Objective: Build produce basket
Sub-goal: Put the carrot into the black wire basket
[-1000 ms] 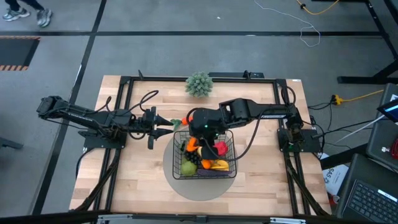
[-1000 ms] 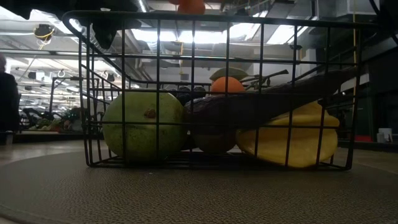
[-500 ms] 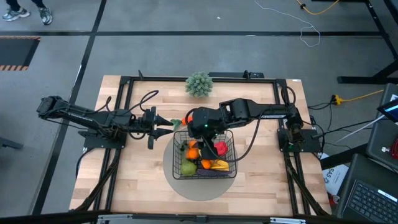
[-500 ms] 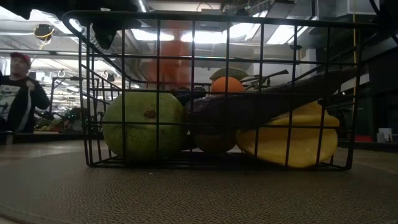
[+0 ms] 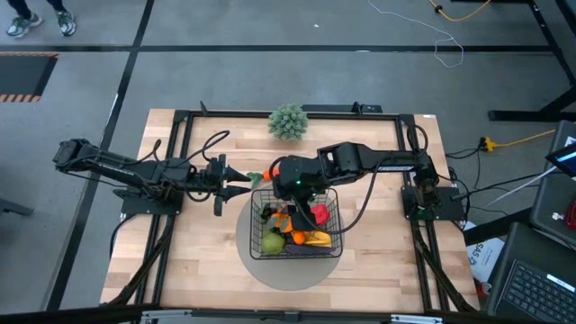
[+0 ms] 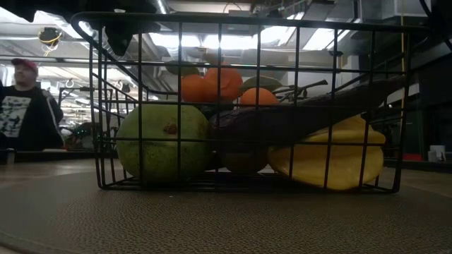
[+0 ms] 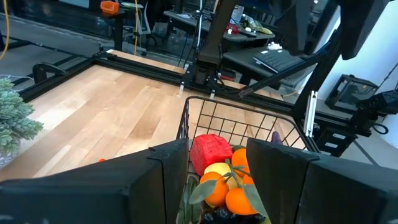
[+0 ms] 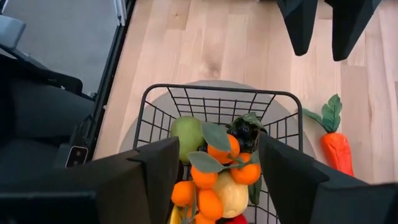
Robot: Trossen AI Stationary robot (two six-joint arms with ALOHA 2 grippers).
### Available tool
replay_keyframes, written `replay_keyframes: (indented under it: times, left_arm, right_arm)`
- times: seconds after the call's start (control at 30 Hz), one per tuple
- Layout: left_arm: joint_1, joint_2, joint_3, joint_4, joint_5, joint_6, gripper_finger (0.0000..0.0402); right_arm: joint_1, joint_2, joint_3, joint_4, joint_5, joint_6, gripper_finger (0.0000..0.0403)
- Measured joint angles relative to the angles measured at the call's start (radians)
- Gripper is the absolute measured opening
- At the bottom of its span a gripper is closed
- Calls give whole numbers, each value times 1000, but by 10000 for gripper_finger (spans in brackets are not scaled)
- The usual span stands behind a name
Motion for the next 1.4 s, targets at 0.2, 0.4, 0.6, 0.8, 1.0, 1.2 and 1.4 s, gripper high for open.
replay_keyframes:
  times: [0.2, 0.4, 0.6, 0.8, 1.0, 1.2, 1.4]
  left_arm:
    - [0, 0, 0, 0, 0, 0, 151]
    - [0, 0, 0, 0, 0, -4, 151]
    - [0, 0, 0, 5, 0, -5, 151]
    - [0, 0, 0, 7, 0, -6, 151]
    - [0, 0, 0, 7, 0, -7, 151]
    - [0, 0, 0, 7, 0, -7, 151]
    - [0, 0, 0, 8, 0, -30, 151]
  right_arm:
    - [-3, 0, 0, -150, 31, 25, 206]
    - [-25, -6, 14, -356, 207, 122, 206]
    - [-40, -98, -22, -359, 148, 79, 206]
    - [-31, -290, -147, -356, 140, 74, 206]
    - [6, -531, -430, -297, 176, 101, 206]
    - [59, -749, -847, 85, 219, 182, 206]
    - [117, -852, -1286, 653, 217, 155, 206]
